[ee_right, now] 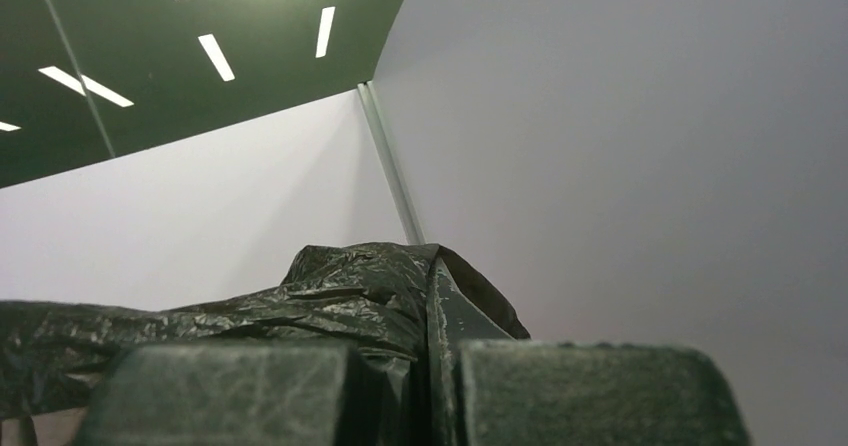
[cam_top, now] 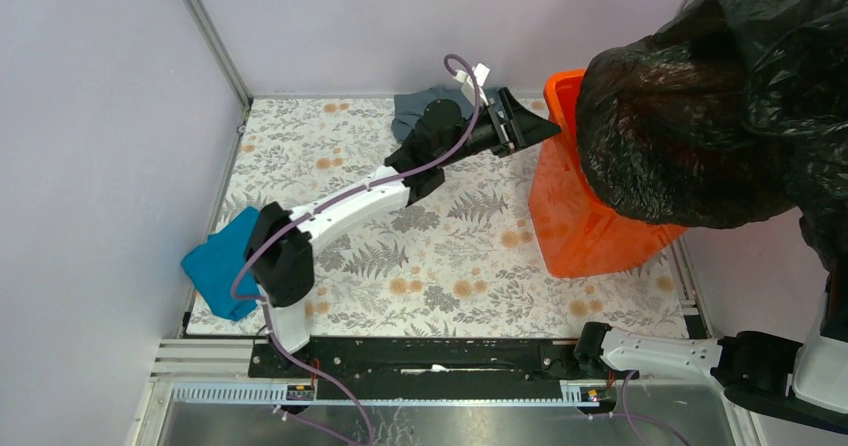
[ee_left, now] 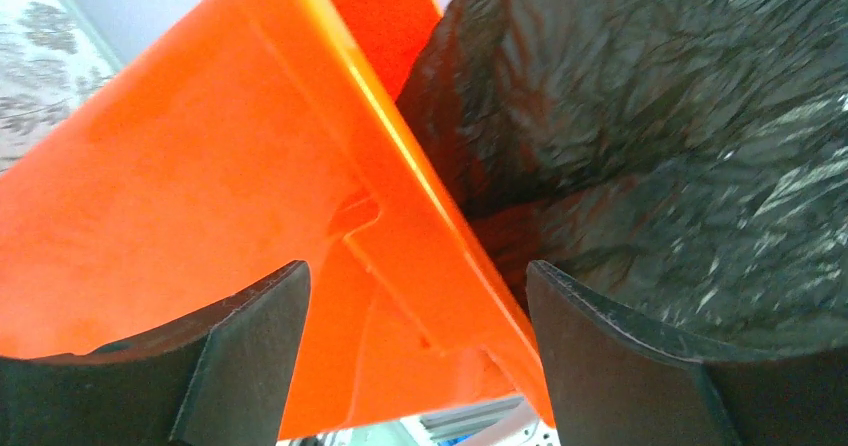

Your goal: Put the trash bags into the trash bin

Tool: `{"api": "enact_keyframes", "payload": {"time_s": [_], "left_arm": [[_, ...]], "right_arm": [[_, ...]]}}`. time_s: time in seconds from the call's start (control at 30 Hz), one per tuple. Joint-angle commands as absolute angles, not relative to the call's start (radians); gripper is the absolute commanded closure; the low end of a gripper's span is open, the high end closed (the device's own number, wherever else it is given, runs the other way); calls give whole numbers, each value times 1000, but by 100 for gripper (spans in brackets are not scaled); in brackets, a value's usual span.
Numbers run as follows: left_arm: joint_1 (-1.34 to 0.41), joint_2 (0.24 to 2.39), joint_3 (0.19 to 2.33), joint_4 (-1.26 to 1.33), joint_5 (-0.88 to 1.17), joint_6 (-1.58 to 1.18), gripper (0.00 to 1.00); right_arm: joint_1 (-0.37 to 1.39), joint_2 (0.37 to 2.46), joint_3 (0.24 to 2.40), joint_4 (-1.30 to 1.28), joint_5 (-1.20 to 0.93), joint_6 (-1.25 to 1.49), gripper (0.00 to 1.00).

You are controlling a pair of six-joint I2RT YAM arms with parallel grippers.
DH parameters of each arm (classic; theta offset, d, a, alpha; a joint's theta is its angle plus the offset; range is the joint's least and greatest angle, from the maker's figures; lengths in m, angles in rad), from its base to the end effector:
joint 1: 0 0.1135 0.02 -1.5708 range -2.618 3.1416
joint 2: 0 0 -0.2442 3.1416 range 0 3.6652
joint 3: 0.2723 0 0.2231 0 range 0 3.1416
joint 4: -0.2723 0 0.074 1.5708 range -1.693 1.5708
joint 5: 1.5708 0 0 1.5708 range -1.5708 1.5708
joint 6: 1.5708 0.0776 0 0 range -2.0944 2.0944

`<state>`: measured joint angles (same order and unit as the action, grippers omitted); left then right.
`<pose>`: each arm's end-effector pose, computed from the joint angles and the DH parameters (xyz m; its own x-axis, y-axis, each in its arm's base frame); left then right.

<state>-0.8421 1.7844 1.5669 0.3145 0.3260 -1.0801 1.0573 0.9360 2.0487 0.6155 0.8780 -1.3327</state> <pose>0.2754 -0.3458 0.3787 -0.7802 -0.3807 -0.4964 0.4900 0.1215 -0.8632 0.0014 -0.1190 0.6514 0.7126 0.0001 -0.7015 0.3263 0.8852 0.3316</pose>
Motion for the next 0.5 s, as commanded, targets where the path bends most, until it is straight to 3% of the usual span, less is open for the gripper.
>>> {"api": "enact_keyframes", "payload": {"time_s": [0.0,0.17,0.27,0.47], "left_arm": [[-876,1870,1686,494,377,-1171,14],[-906,1908,1713,493,347,-1166,13],[-907,1926,1730,475,329,-1178,24],[-906,1934,1752,485,334,-1212,59]], "right_arm": [[1054,937,2008,600,868,-1282,100],[1053,954,1999,573,864,-1266,100],[1054,956,1995,558,863,-1244,100],[1053,962,1965,531,867,-1197,100]]}}
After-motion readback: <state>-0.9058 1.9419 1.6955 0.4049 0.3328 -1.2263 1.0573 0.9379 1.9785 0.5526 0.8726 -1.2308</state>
